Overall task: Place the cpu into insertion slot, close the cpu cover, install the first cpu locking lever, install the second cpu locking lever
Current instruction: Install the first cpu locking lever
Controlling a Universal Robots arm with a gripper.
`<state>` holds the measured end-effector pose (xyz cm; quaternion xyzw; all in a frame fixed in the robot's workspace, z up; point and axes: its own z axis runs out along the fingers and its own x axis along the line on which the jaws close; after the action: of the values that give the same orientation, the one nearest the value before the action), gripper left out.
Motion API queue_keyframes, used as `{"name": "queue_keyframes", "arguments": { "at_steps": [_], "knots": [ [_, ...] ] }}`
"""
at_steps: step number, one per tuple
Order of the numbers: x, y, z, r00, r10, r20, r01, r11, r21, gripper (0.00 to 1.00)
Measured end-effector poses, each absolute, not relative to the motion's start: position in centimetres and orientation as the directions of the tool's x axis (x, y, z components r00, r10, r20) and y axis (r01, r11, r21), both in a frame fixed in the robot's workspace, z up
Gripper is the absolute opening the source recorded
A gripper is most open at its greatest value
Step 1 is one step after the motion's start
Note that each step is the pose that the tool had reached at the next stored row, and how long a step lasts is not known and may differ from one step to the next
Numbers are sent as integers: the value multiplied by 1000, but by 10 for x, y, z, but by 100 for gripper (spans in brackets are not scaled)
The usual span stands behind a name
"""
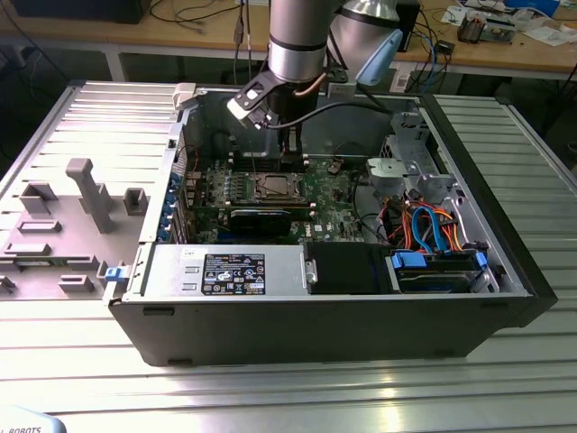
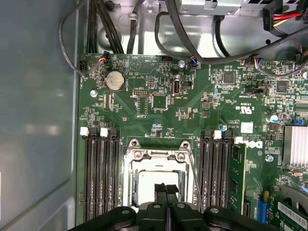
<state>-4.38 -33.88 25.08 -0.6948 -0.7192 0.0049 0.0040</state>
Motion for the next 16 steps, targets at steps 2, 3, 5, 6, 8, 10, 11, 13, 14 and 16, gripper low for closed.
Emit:
{"name": "queue_keyframes", "arguments": {
  "at_steps": [2, 3, 5, 6, 8, 10, 11, 13, 14, 16],
  "knots": [
    [-44, -339, 254, -35, 999, -1, 999, 35, -12, 11],
    [-44, -339, 256, -35, 999, -1, 999, 35, -12, 11],
    [-44, -339, 261, -35, 999, -1, 999, 35, -12, 11],
    [-44, -339, 262, -35, 999, -1, 999, 35, -12, 11],
    [-44, -339, 263, -35, 999, -1, 999, 35, -12, 11],
    [-44, -339, 264, -35, 999, -1, 999, 35, -12, 11],
    [-44, -339, 264, -35, 999, -1, 999, 35, -12, 11],
    [-44, -339, 264, -35, 999, -1, 999, 34, -12, 11],
    [-44, -339, 264, -35, 999, -1, 999, 35, -12, 11],
    [-44, -339, 265, -35, 999, -1, 999, 35, -12, 11]
  ]
}}
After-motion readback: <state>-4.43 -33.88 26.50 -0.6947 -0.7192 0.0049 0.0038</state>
